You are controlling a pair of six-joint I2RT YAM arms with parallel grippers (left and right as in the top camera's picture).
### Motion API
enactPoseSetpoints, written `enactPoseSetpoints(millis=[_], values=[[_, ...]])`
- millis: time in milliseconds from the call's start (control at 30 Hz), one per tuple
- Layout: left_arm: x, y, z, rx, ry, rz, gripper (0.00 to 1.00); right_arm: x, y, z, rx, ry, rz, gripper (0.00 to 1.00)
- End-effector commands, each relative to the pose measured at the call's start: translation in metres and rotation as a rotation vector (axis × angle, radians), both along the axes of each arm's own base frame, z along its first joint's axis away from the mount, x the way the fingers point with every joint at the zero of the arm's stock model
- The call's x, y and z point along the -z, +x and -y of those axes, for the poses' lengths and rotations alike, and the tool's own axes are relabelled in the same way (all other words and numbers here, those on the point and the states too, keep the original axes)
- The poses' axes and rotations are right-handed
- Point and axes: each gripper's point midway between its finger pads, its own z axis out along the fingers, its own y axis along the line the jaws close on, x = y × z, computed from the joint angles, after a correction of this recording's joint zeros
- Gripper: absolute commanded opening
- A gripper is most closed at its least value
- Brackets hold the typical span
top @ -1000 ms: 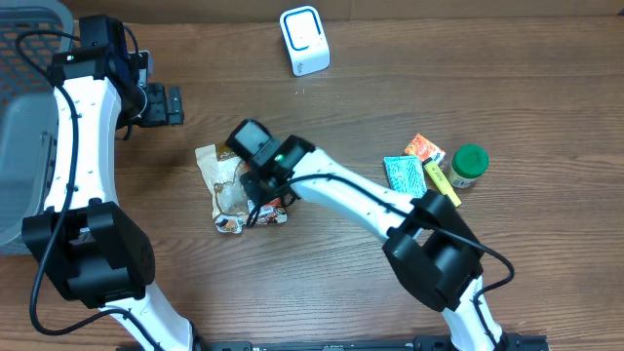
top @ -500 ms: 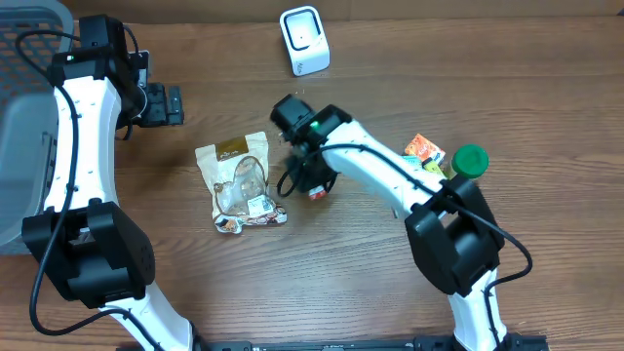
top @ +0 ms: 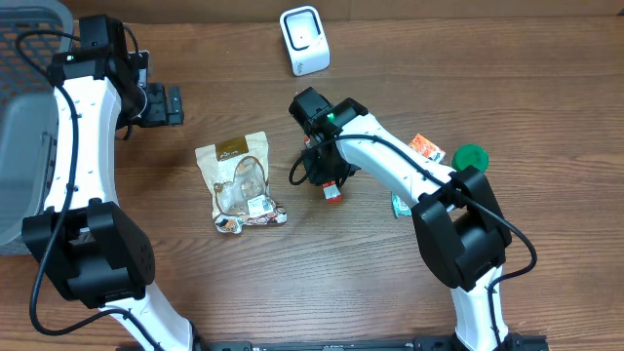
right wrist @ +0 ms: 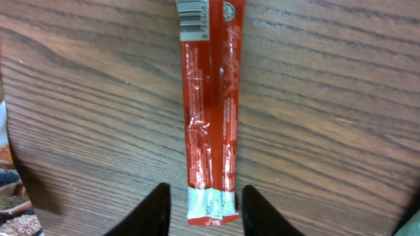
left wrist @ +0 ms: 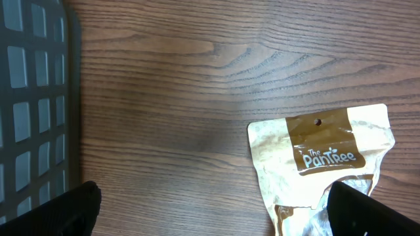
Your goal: Scan the item barcode
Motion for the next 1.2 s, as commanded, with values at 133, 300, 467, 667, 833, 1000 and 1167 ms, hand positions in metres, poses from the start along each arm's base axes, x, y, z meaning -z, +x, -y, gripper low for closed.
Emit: enactPoseSetpoints(millis=[133,300,467,667,833,1000,1167], values=[[-0.007,0.002,0.001,0.019,0.004,0.02,0.99,-0.012,-0.007,0.004,0.053,-0.001,-0.005,0.41],[-0.007,0.002,0.001,0.019,0.004,0.02,0.99,-0.012,-0.007,0.005,0.064,-0.003,-0.009,0.42],[-0.007,0.002,0.001,0.019,0.004,0.02,0.99,-0.009,-0.011,0.007,0.136,-0.006,-0.023,0.42],[-0.007,0.002,0.001,0.019,0.004,0.02,1.0,0.016,-0.023,0.007,0.132,0.015,-0.061,0.42],[-0.007,0.002,0.001,0.019,0.004,0.02,1.0,0.042,-0.028,0.004,0.129,0.061,-0.059,0.31],[-0.007,0.002,0.001,0.019,0.004,0.02,1.0,0.048,-0.028,0.001,0.143,0.082,-0.055,0.12],[-0.007,0.002,0.001,0.019,0.004,0.02,1.0,0.047,-0.028,-0.002,0.141,0.095,-0.062,0.12]])
